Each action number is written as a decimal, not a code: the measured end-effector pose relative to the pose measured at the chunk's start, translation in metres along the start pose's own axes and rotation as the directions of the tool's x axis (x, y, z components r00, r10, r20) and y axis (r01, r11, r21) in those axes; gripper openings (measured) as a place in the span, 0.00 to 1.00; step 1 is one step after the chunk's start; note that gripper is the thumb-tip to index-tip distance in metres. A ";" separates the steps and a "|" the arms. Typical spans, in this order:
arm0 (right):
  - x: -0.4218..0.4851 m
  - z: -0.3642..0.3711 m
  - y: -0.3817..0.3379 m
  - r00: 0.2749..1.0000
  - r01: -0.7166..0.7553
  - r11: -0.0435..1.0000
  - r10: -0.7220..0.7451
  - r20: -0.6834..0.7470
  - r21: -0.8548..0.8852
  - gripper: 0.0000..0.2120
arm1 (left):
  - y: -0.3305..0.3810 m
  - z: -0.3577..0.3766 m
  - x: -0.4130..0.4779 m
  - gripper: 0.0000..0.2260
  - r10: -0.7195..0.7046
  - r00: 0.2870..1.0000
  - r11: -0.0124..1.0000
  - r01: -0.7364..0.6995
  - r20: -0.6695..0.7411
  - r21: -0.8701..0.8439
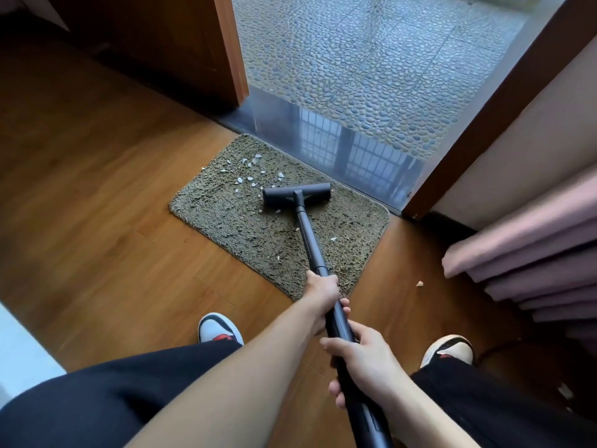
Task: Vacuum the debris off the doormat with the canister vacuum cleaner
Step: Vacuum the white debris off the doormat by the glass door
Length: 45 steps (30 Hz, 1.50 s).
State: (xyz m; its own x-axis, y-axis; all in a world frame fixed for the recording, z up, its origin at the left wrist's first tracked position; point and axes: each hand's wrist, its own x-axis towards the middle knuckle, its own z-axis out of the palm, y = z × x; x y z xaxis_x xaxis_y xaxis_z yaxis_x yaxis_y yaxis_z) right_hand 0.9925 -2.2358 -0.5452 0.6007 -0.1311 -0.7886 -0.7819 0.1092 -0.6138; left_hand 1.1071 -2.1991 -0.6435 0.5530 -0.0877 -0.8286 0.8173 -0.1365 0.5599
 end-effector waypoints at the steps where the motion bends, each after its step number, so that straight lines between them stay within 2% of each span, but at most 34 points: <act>1: -0.009 0.000 0.004 1.000 0.002 1.000 -0.002 0.011 -0.011 0.05 | -0.007 -0.001 -0.006 0.15 -0.004 1.000 1.000 0.004 -0.005 -0.004; 5: -0.041 0.002 0.025 0.999 -0.012 0.999 0.014 0.046 -0.045 0.09 | -0.040 -0.008 -0.032 0.16 -0.018 1.000 1.000 0.017 -0.013 -0.025; 8: -0.055 0.006 0.044 1.000 0.012 0.990 -0.011 0.007 -0.141 0.18 | -0.065 -0.016 -0.049 0.18 -0.044 0.999 0.998 0.042 -0.031 -0.055; 10: -0.059 0.009 0.055 1.000 0.012 0.978 -0.011 0.007 -0.206 0.23 | -0.076 -0.021 -0.058 0.14 -0.049 0.998 0.996 0.046 -0.041 -0.078; 13: -0.060 0.016 0.061 1.000 -0.024 0.972 0.028 0.013 -0.234 0.26 | -0.083 -0.030 -0.066 0.07 -0.044 0.997 0.995 0.038 -0.068 -0.094; 16: -0.053 0.020 0.060 1.000 -0.021 0.971 0.024 0.011 -0.237 0.30 | -0.079 -0.037 -0.064 0.07 -0.039 0.996 0.994 0.031 -0.081 -0.101; 19: -0.043 0.022 0.053 1.000 0.003 0.971 0.000 0.010 -0.239 0.26 | -0.067 -0.039 -0.055 0.07 -0.025 0.995 0.995 0.016 -0.092 -0.094; 22: -0.032 0.026 0.040 0.999 0.043 0.964 -0.041 0.013 -0.263 0.14 | -0.052 -0.042 -0.041 0.07 0.001 0.994 0.997 -0.009 -0.112 -0.072; 24: -0.022 0.029 0.031 0.998 0.052 0.975 -0.045 0.037 -0.214 0.08 | -0.041 -0.043 -0.029 0.07 0.003 0.993 0.997 -0.011 -0.114 -0.076; 28: -0.003 0.036 0.016 0.997 0.064 0.984 -0.056 0.053 -0.167 0.04 | -0.020 -0.049 -0.009 0.08 0.010 0.994 0.996 -0.019 -0.105 -0.084; 35: -0.007 0.036 0.012 0.997 0.023 0.992 -0.014 0.073 -0.121 0.03 | -0.016 -0.051 -0.017 0.09 0.010 0.995 0.997 -0.018 -0.103 -0.079; 41: -0.043 0.019 0.046 0.999 0.015 0.980 -0.006 0.047 -0.199 0.09 | -0.058 -0.039 -0.055 0.07 -0.053 0.995 0.994 0.044 -0.084 -0.103; 45: -0.071 0.008 0.068 0.999 -0.032 0.977 0.032 -0.002 -0.210 0.12 | -0.087 -0.027 -0.081 0.10 -0.084 0.995 0.990 0.076 -0.055 -0.119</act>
State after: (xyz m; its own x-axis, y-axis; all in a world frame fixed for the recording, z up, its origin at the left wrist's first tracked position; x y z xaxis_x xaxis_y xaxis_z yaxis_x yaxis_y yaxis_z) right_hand 0.8980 -2.2110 -0.5312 0.5748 -0.1291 -0.8080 -0.8183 -0.0959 -0.5668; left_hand 0.9956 -2.1535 -0.6253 0.4909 -0.0212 -0.8710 0.8706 -0.0248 0.4913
